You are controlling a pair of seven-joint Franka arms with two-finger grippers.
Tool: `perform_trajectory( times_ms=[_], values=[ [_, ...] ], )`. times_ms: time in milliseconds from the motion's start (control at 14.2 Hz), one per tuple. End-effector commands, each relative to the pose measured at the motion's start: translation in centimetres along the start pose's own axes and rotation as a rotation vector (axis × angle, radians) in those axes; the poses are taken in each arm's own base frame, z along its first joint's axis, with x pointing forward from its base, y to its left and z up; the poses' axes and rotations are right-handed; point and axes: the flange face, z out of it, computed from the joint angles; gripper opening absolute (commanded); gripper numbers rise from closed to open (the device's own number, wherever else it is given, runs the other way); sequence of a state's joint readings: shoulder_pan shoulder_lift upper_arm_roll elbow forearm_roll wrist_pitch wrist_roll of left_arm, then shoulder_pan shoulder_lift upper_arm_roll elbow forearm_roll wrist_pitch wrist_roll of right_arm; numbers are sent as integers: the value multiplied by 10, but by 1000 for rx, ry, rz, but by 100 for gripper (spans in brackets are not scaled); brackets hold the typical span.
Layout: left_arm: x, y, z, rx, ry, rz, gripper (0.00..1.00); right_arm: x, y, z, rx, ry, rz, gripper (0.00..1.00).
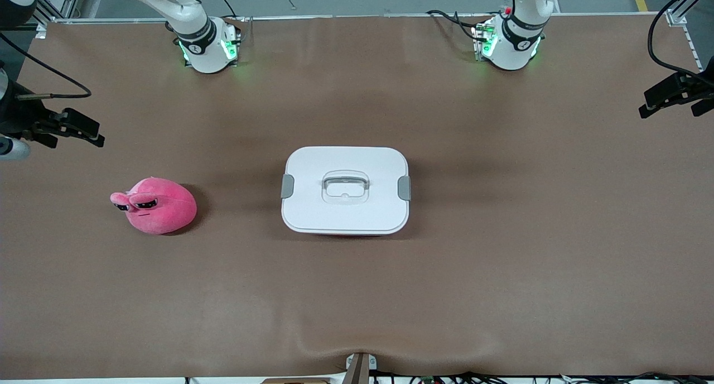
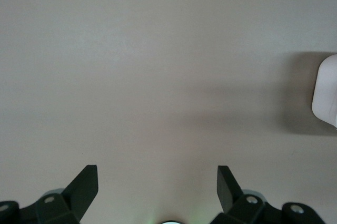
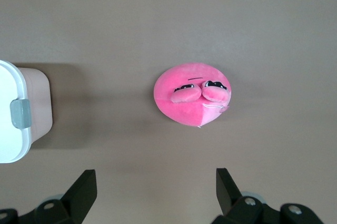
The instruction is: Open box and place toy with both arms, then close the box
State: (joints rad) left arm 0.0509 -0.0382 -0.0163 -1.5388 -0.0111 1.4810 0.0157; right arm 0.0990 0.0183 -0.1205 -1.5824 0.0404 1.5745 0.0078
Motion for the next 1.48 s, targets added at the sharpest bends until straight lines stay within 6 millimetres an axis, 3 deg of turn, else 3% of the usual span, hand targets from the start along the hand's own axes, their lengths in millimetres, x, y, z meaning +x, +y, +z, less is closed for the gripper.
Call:
perform_trajectory(
  times_ms=[0, 423, 564, 917, 1129, 1411],
  values=[
    [0, -5, -4, 41, -12, 19, 100, -9, 1, -8, -13, -3, 56, 100],
    [12, -5, 10, 85, -37, 23, 100, -7, 19, -3, -36, -7, 84, 100],
    [27, -9, 20, 80, -43, 27, 100, -8, 28, -1, -34, -16, 89, 100],
    [35, -9, 21, 82, -39, 8, 100, -8, 28, 30, -14, -89, 10, 100],
    [35, -5, 22, 83, -38, -37, 100, -6, 27, 65, -6, -122, -129, 100],
    [44, 4, 37, 80, -62, -108, 100, -7, 24, 93, 6, -144, -277, 100]
  ],
)
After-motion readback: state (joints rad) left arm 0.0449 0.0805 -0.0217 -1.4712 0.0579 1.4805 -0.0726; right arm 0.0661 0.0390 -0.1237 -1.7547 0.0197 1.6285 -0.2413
